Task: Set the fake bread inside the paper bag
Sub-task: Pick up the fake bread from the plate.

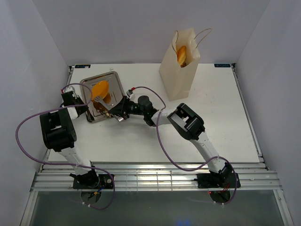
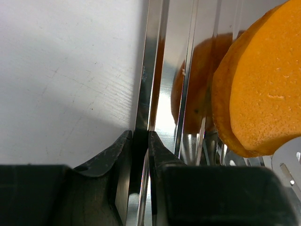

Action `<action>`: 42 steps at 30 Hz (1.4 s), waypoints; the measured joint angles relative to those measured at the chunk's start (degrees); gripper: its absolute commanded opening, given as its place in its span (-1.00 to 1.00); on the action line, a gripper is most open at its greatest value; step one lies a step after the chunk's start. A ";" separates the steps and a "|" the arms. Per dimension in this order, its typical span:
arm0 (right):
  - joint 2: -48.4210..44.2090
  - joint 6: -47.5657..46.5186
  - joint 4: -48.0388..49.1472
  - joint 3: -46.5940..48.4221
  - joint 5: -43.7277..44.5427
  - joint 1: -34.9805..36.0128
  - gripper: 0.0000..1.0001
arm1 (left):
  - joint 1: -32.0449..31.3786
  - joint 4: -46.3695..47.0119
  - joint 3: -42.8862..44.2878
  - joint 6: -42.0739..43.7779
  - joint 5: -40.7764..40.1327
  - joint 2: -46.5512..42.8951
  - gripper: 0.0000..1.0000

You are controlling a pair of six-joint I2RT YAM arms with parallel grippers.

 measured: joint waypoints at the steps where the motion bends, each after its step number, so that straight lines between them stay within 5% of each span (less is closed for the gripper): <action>1: 0.17 -0.02 -0.13 0.33 0.00 0.00 0.22 | 0.00 0.00 0.00 0.00 0.02 0.00 -1.00; 42: 9.09 0.44 -3.04 11.52 1.68 -0.70 0.22 | 0.00 0.50 0.00 -0.17 0.57 0.22 -1.00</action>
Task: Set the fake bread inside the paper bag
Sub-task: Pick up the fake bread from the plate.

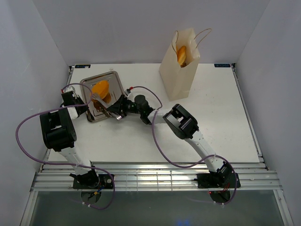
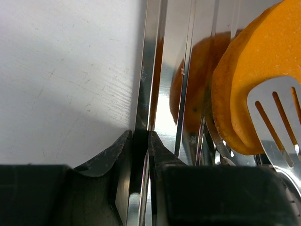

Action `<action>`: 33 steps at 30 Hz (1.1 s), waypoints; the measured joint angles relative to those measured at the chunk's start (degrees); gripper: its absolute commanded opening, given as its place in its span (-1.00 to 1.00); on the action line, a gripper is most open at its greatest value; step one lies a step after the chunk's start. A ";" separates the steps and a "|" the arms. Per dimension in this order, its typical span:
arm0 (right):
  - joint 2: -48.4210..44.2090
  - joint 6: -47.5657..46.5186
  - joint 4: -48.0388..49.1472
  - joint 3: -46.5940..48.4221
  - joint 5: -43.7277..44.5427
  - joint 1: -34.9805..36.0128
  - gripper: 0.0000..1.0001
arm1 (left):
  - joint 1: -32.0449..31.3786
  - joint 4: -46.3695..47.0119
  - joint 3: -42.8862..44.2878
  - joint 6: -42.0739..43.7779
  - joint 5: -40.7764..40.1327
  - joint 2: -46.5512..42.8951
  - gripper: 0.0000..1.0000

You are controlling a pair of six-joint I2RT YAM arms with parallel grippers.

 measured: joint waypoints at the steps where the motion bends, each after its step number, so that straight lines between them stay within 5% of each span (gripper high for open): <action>1: 0.22 0.04 -0.02 0.46 0.02 -0.07 0.21 | 0.00 0.02 0.00 0.00 0.02 0.00 -1.00; 6: 0.37 0.79 -0.13 1.09 0.50 -0.42 0.11 | 0.00 0.09 0.00 -0.02 0.04 0.04 -1.00; 16: 0.37 2.43 -0.68 -0.92 2.21 -0.50 -0.67 | 0.00 0.13 0.00 -0.22 0.04 0.07 -1.00; 24: -1.38 1.51 2.36 -7.78 2.62 -0.50 -0.85 | 0.00 0.31 0.00 -0.22 0.46 0.13 -1.00; 31: -12.15 -1.95 1.55 -19.17 2.38 -0.48 -0.85 | 0.00 0.44 0.04 -0.17 1.16 0.22 -1.00; 33: -15.76 -3.28 0.72 -21.88 2.36 -0.39 -0.84 | 0.00 0.42 0.04 -0.20 1.18 0.22 -0.85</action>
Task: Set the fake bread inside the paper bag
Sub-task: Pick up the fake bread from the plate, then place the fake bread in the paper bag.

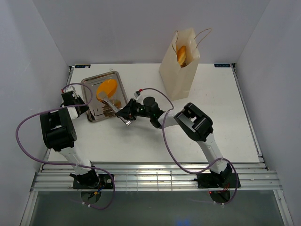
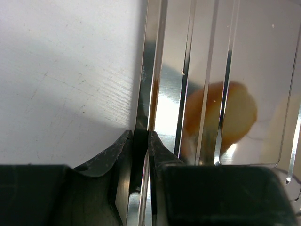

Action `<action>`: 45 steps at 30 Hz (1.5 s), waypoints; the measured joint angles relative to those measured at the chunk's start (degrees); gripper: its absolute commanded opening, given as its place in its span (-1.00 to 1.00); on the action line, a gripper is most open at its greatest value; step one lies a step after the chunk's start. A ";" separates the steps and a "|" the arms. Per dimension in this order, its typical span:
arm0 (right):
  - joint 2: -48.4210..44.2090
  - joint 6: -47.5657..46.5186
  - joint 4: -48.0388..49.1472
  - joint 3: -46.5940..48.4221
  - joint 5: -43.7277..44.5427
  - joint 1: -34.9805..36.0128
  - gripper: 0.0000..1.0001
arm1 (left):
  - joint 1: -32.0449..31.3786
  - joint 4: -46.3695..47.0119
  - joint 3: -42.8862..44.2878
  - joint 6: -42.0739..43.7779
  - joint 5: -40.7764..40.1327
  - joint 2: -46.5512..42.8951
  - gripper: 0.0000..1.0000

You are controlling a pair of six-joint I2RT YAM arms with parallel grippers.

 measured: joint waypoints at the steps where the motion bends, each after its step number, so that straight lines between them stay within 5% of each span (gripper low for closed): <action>1: -1.88 -0.63 -0.70 -1.20 -0.02 0.02 -0.84 | 0.00 0.00 0.00 0.00 -0.02 0.00 -0.76; 6: -9.11 -4.02 -3.26 -3.41 -0.79 0.07 -0.84 | 0.00 0.04 -0.28 -0.20 -0.02 -0.39 -0.16; 17: -24.74 -16.70 -21.51 -3.52 -4.59 -1.44 -0.82 | -0.24 -6.21 0.11 -2.10 0.61 -3.23 0.26; 28: -43.85 -27.15 -38.25 -3.08 -10.64 -14.86 -0.82 | -1.49 -18.91 2.16 -9.03 0.83 -16.76 0.46; 35: -51.06 -28.63 -42.66 -1.86 -17.09 -26.10 -0.83 | -17.03 -15.91 22.01 -12.61 8.11 -19.91 0.68; 45: -55.58 -22.12 -40.57 -2.38 -26.05 -41.20 -0.84 | -33.97 4.79 39.63 -20.20 21.79 -4.37 0.96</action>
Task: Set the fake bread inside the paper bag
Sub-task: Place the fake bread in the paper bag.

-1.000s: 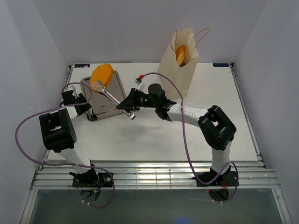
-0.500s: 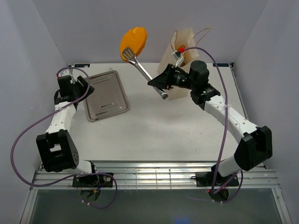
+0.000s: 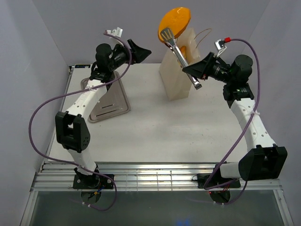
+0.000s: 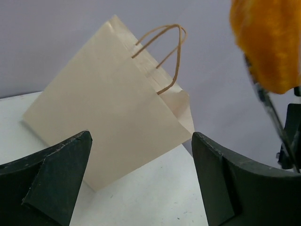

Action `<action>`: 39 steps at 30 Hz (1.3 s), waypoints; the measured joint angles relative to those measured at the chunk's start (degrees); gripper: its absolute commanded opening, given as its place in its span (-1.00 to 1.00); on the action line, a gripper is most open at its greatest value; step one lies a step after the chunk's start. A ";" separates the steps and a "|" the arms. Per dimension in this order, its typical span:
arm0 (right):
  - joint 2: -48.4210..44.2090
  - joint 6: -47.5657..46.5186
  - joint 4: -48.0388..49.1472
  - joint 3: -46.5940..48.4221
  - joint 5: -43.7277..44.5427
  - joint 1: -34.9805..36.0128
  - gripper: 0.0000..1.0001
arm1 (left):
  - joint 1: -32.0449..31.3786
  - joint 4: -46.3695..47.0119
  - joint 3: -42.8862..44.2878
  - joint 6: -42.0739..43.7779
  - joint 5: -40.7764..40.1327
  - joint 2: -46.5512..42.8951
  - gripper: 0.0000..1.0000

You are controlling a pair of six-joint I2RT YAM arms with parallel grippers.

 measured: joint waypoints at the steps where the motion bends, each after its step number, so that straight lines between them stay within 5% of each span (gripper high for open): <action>1: -0.70 1.31 1.25 -0.44 -1.07 -1.55 -0.84 | -1.46 1.33 1.27 -0.44 0.59 2.60 0.96; 9: -4.74 12.02 13.57 -5.01 -5.46 -13.40 -0.85 | -9.99 5.51 15.39 -0.44 0.98 20.26 0.96; 18: -4.28 24.46 28.20 -13.11 -7.87 -14.43 -0.85 | -13.73 10.29 26.29 1.11 -0.76 26.91 0.92; 25: -1.92 34.53 40.68 -16.04 -8.33 -14.45 -0.82 | -13.07 13.03 30.21 0.00 -4.17 29.55 0.17; 30: 0.37 41.66 48.85 -17.55 -8.39 -14.45 -0.81 | -12.48 12.96 29.94 -0.70 -6.29 30.32 -0.62; 39: 9.81 56.65 57.99 -17.84 -6.82 -13.90 -0.78 | -11.74 13.60 26.56 -1.79 -9.70 30.16 -0.88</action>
